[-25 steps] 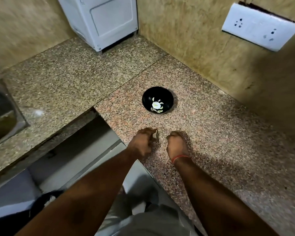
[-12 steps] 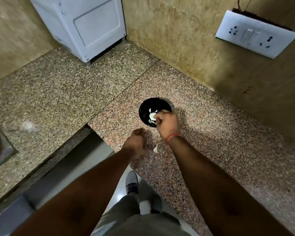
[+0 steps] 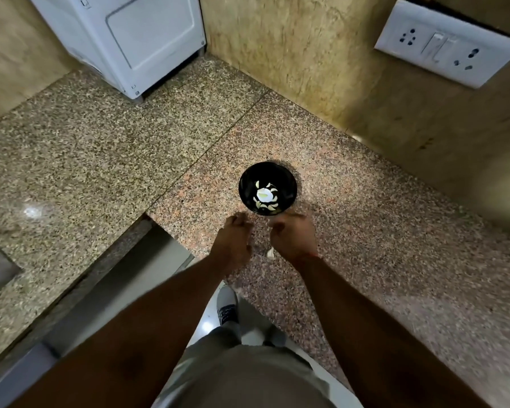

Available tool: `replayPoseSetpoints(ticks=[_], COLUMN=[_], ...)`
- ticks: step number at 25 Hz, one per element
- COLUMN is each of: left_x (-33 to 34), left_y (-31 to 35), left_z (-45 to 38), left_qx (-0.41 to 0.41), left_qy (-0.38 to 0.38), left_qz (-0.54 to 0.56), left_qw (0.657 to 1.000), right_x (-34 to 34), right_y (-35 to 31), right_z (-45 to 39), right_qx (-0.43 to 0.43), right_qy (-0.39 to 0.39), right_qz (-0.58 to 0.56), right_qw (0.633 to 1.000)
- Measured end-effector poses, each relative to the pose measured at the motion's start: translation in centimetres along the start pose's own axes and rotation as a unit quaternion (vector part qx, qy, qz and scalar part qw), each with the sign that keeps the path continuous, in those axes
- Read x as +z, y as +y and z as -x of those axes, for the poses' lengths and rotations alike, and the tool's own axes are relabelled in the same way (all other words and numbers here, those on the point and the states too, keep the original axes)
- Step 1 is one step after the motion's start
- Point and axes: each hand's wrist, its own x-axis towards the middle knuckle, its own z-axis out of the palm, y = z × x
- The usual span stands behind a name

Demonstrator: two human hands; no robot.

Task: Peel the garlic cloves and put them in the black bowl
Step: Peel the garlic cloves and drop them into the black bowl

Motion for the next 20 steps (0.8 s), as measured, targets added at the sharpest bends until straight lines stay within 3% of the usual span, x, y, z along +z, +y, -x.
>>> replayPoseSetpoints(ticks=[3,5,8,10,14,20], left_x=[0.4,0.7,1.1,1.3,2.2,2.2], left_y=[1.4,2.7,4.4,5.2,5.2,6.0], left_z=[0.6,1.5,2.9,3.5,4.4,4.9], left_qx=[0.009,0.025,0.016,0.003,-0.023,-0.025], left_qy=[0.048,0.077,0.116,0.126,0.123,0.127], left_qz=[0.079,0.158,0.25,0.281,0.313,0.425], left_qw=[0.996,0.984,0.961,0.952,0.941,0.896], right_x=[0.8,1.3,2.2,2.6,2.3,2.3], right_y=[0.8,1.2,1.6,1.9,1.7,3.1], right_z=[2.9,4.2,5.4,5.8,6.7,7.9], right_qx=[0.068,0.074,0.08,0.13,0.266,0.332], right_qy=[-0.136,-0.176,-0.152,-0.13,-0.095,-0.072], right_qz=[0.011,0.032,0.022,-0.006,-0.155,-0.295], right_qw=[0.988,0.981,0.985,0.983,0.947,0.893])
